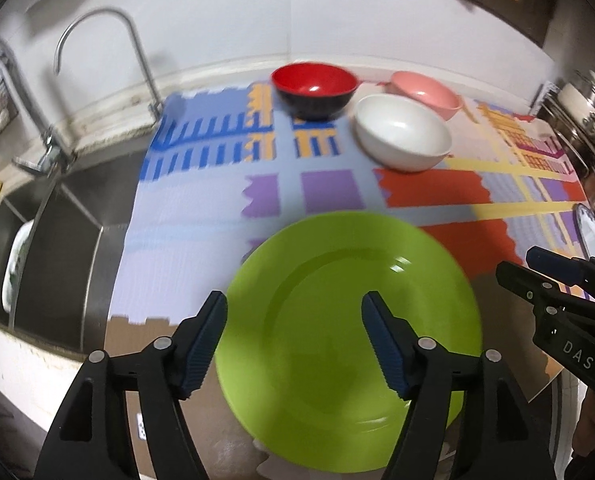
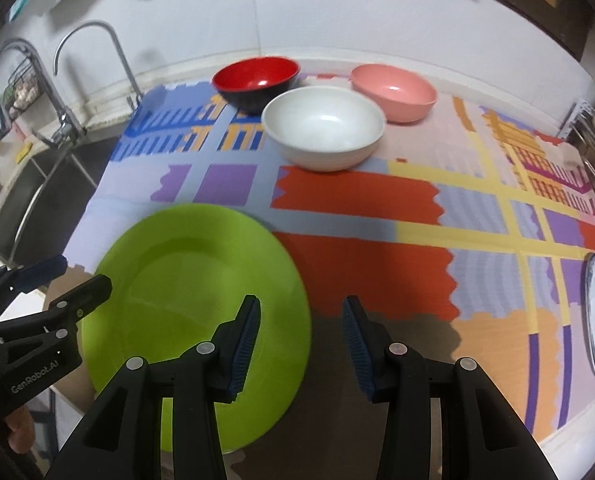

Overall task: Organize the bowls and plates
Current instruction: 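Lower the green plate onto the blue-and-white plate and open both grippers, then move both grippers to the rim of the blue-and-white plate by the pot rack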

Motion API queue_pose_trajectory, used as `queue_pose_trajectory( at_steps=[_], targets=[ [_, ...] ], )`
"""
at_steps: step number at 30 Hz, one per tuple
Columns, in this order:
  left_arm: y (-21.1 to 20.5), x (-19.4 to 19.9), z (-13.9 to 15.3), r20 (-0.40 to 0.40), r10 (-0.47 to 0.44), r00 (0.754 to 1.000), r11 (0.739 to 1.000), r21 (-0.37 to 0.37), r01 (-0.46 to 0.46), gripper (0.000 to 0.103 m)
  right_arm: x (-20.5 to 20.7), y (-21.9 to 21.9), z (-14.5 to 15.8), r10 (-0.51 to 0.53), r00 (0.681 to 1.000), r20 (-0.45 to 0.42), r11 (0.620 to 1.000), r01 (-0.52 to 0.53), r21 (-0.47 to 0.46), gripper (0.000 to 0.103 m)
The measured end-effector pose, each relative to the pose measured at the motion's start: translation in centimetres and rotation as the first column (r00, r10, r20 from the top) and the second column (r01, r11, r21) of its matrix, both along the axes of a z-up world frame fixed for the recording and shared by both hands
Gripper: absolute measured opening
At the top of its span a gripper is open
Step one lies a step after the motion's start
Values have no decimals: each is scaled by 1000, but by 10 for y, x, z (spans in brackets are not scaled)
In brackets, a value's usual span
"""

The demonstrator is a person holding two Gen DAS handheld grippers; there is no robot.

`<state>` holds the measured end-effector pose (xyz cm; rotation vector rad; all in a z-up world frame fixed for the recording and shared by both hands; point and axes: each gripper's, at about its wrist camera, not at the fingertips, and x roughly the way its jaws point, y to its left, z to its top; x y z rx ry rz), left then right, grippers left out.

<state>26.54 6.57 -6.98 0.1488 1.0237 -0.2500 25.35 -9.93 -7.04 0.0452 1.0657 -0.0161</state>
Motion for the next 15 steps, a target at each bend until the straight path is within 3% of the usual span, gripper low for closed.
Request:
queue_pose_trajectory(
  at_steps=[7, 11, 13, 15],
  targets=[
    [-36, 0, 21, 77, -79, 994, 997, -8, 80, 87, -13, -29, 19, -74, 996, 40, 997, 73, 6, 53],
    [-62, 0, 32, 110, -132, 985, 991, -9, 134, 91, -21, -48, 30, -113, 991, 65, 994, 113, 3, 55],
    [-77, 0, 37, 127, -156, 980, 987, -7, 159, 93, -25, -61, 35, -143, 986, 80, 990, 143, 9, 63],
    [-91, 0, 41, 140, -178, 974, 984, -3, 180, 95, -29, -73, 40, -172, 980, 97, 985, 172, 6, 64]
  ],
)
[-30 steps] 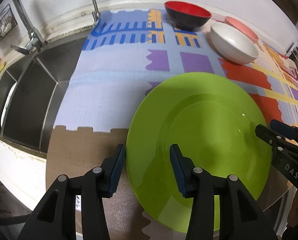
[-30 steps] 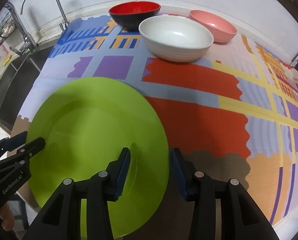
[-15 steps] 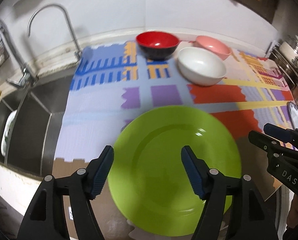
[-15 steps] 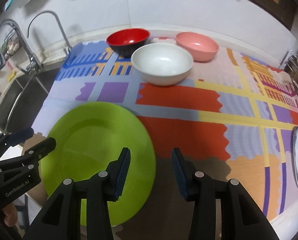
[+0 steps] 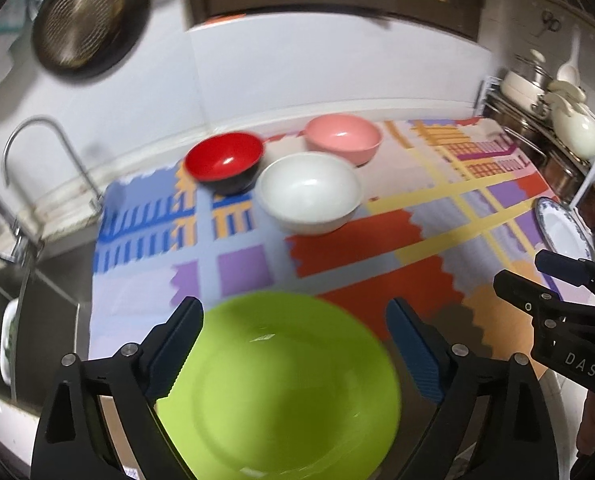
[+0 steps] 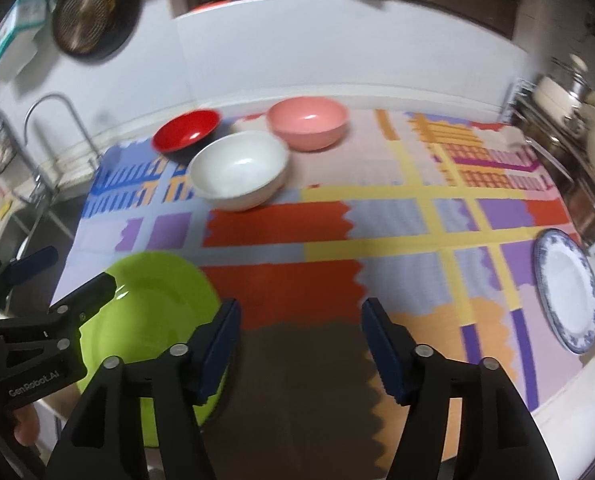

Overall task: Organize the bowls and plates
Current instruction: 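Move both grippers to the rim of the blue-and-white plate by the pot rack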

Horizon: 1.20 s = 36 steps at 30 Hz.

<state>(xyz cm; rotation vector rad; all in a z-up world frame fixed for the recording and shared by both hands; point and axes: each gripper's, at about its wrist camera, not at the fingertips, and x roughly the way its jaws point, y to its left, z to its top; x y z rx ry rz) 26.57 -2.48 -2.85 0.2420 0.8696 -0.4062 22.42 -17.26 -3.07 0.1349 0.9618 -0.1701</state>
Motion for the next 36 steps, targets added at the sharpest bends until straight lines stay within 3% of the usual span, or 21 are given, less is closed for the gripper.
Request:
queue_pose_trajectory(
  at_steps=[14, 36],
  targets=[
    [-111, -6, 26, 85, -168, 982, 986, -1, 169, 103, -33, -98, 23, -185, 980, 78, 982, 187, -12, 75],
    [-276, -21, 41, 141, -390, 910, 919, 1, 394, 103, -85, -245, 36, -426, 893, 144, 900, 434, -27, 77]
  ],
)
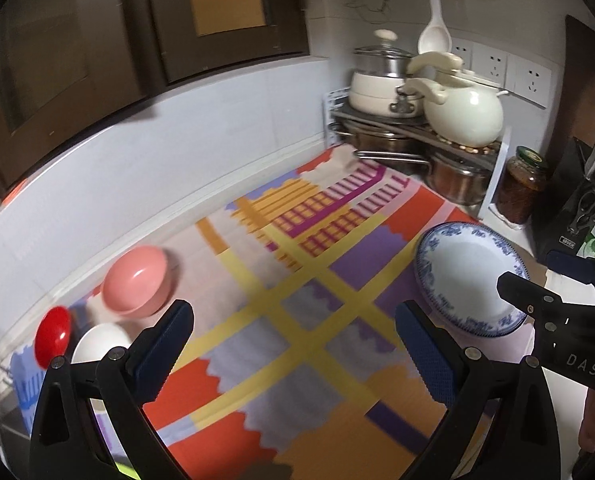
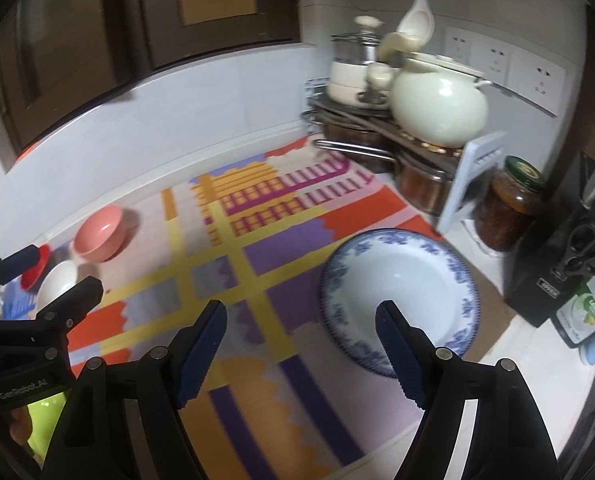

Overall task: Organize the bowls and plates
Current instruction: 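Move both grippers to the rim of the blue-and-white plate by the pot rack, then close both grippers on the rim of the blue-and-white plate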

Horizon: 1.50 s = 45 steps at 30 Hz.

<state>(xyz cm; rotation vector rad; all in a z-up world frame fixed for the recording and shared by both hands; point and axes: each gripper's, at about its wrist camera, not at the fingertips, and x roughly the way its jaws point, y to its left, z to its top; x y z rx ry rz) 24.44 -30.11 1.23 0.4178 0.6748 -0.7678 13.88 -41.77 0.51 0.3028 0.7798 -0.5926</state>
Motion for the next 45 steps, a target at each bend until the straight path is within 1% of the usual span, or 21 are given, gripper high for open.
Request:
queue_pose_trajectory(
  at_steps=[4, 9, 16, 23, 26, 30, 36, 37, 41, 44, 45],
  targets=[
    [-27, -1, -2, -9, -29, 1000, 1000, 8, 29, 103, -5, -22, 0, -36, 999, -1, 999, 36, 2, 77],
    [-62, -1, -11, -25, -67, 997, 997, 23, 67, 103, -12, -49, -4, -92, 996, -8, 996, 92, 0, 77],
    [-111, -2, -34, -72, -131, 989, 989, 60, 135, 102, -24, -90, -25, -192, 981, -38, 981, 193, 29, 77],
    [-159, -7, -63, -113, -194, 974, 972, 114, 207, 100, -34, -126, -49, -276, 959, -70, 958, 280, 62, 77],
    [-176, -8, -76, -137, -206, 969, 965, 134, 224, 98, -38, -140, -63, -305, 948, -94, 947, 312, 78, 77],
    [-197, -7, -95, -190, -220, 957, 955, 160, 251, 94, -41, -156, -81, -334, 934, -129, 933, 347, 100, 77],
    [-218, -5, -119, -222, -235, 946, 942, 187, 278, 88, -44, -175, -104, -360, 918, -169, 917, 381, 120, 77],
    [-221, -4, -122, -227, -238, 944, 940, 192, 283, 86, -44, -178, -108, -363, 915, -174, 915, 385, 118, 77],
    [-233, -1, -136, -251, -238, 938, 933, 210, 293, 81, -45, -190, -120, -380, 906, -186, 906, 406, 124, 77],
    [-238, 0, -141, -268, -241, 933, 930, 211, 301, 79, -45, -198, -126, -389, 900, -195, 901, 416, 123, 76],
    [-239, 0, -143, -274, -241, 931, 929, 213, 303, 77, -44, -200, -128, -391, 899, -198, 900, 418, 125, 76]
  ],
)
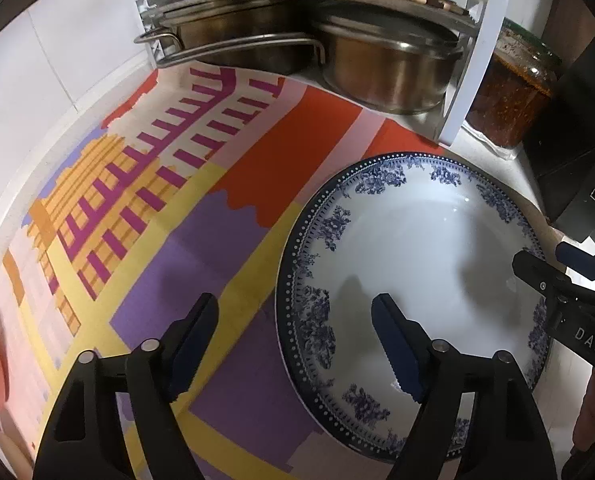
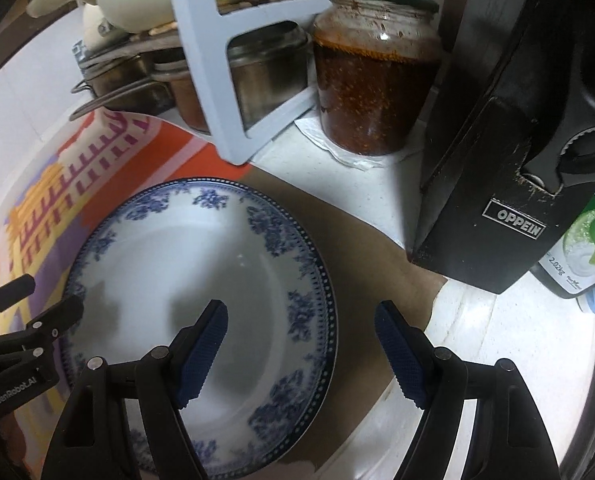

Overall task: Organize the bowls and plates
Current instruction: 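Close both grippers on the rim of the blue-and-white plate, then carry the blue-and-white plate with both grippers over the green plate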

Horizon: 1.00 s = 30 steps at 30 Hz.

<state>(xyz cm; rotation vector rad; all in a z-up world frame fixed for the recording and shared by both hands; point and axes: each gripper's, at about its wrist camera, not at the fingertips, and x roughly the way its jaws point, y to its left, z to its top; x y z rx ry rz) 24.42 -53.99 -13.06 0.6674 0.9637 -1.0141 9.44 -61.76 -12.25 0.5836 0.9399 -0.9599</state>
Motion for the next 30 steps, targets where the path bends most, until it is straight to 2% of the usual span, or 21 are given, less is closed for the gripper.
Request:
queue_pose_trajectory(
  at_steps=[7, 12, 14, 16, 22, 30],
  targets=[
    [-7, 0, -8, -27, -11, 1000, 1000, 14, 11, 64, -1, -6, -10, -5, 1000, -3, 999, 5, 34, 60],
    [-10, 3, -13, -68, -8, 998, 1000, 17, 9, 61, 0, -9, -13, -5, 1000, -1, 999, 5, 40, 51],
    [-11, 3, -13, -71, -10, 997, 1000, 7, 10, 57, 1, -9, -13, -4, 1000, -9, 999, 4, 34, 48],
    [-12, 3, -12, -83, -13, 996, 1000, 0, 13, 48, 2, -8, -13, 8, 1000, -5, 999, -7, 38, 41],
    [-10, 4, -11, -65, -2, 998, 1000, -3, 1, 39, 5, -9, -11, 19, 1000, -9, 999, -18, 41, 38],
    [0, 1, -5, -52, 5, 999, 1000, -14, -6, 38, 4, -5, -9, 21, 1000, -19, 999, -20, 29, 38]
  ],
)
